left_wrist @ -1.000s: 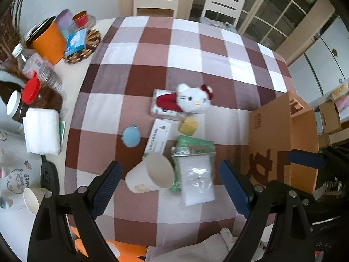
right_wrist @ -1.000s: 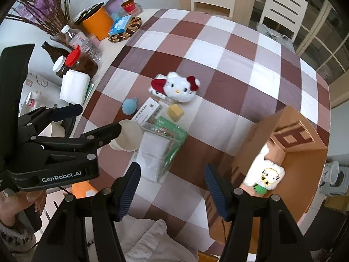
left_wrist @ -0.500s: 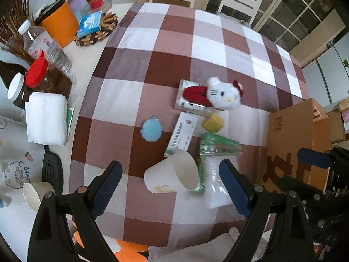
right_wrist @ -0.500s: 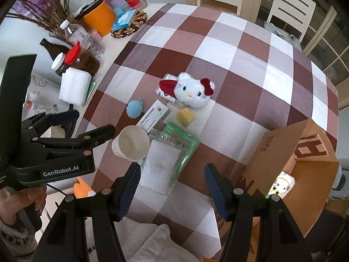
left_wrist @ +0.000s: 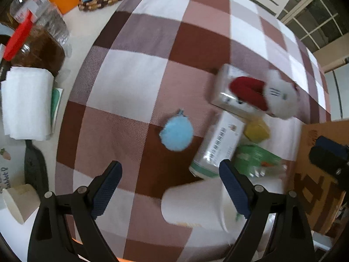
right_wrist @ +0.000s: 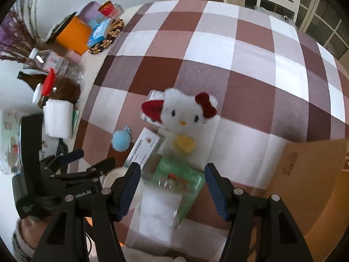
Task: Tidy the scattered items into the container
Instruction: 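Grasp the blue pompom keychain with the left tool while the right tool grasps the Hello Kitty plush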
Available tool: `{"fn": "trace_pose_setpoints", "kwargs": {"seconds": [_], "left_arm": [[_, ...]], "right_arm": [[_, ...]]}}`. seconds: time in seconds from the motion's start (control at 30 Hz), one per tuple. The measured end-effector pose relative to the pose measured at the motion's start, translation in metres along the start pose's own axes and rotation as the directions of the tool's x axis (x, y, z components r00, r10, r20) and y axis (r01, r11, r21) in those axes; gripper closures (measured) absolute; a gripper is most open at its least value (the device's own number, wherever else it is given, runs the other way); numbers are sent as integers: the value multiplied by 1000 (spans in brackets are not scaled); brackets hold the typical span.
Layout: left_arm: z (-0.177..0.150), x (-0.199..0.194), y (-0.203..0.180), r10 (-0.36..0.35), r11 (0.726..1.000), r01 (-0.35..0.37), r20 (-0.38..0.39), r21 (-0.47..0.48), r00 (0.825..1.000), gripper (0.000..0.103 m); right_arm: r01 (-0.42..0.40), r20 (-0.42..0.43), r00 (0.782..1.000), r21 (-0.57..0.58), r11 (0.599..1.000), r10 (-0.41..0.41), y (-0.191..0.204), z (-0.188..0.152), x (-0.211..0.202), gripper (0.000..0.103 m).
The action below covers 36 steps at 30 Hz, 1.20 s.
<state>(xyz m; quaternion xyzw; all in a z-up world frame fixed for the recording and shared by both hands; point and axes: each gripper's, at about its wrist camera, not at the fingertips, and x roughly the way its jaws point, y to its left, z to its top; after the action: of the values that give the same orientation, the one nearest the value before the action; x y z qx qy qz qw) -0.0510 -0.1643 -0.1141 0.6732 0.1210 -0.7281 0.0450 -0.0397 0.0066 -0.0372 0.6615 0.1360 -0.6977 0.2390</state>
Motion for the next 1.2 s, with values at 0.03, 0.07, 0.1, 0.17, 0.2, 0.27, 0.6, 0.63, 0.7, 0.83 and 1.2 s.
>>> {"fn": "trace_pose_setpoints", "kwargs": {"seconds": [0.03,0.07,0.1,0.17,0.2,0.27,0.6,0.63,0.7,0.83,1.2], "left_arm": [[3,7,2,0,1000,0,-6,-5,1000,11],[5,13,4,1,1000,-1,-9,-9,1000,11],[6,17,5,1,1000,-1,-10,-9,1000,11],[10,25,7,1,1000,-1,-12,-11,1000,12],[12,29,8,-1,1000,0,-12,-10,1000,12],[15,36,11,-5,1000,5,-7,-12,1000,12],[19,60,6,37,999,-37,-10,20,999,13],[20,62,6,39,999,-39,-10,20,999,13],[19,65,6,42,999,-41,-10,16,999,13],[19,64,8,24,1000,-24,10,2,1000,20],[10,61,19,-41,999,42,34,-31,999,69]], "right_arm": [[6,0,1000,-2,1000,-6,0,5,4,40],[14,0,1000,-4,1000,-14,1,10,9,40],[22,-1,1000,-6,1000,-22,1,14,14,40],[38,-3,999,-12,999,-38,2,22,21,40],[48,-5,999,-18,999,-48,3,26,25,40],[73,-8,997,-31,997,-73,4,33,32,40],[101,-51,994,-7,995,-102,-6,50,63,40],[96,-49,994,-2,995,-96,-8,50,64,40],[83,-49,995,9,996,-83,-11,50,64,40],[53,-41,998,34,998,-51,-18,50,63,48],[-25,-29,999,89,996,27,-22,47,53,58]]}}
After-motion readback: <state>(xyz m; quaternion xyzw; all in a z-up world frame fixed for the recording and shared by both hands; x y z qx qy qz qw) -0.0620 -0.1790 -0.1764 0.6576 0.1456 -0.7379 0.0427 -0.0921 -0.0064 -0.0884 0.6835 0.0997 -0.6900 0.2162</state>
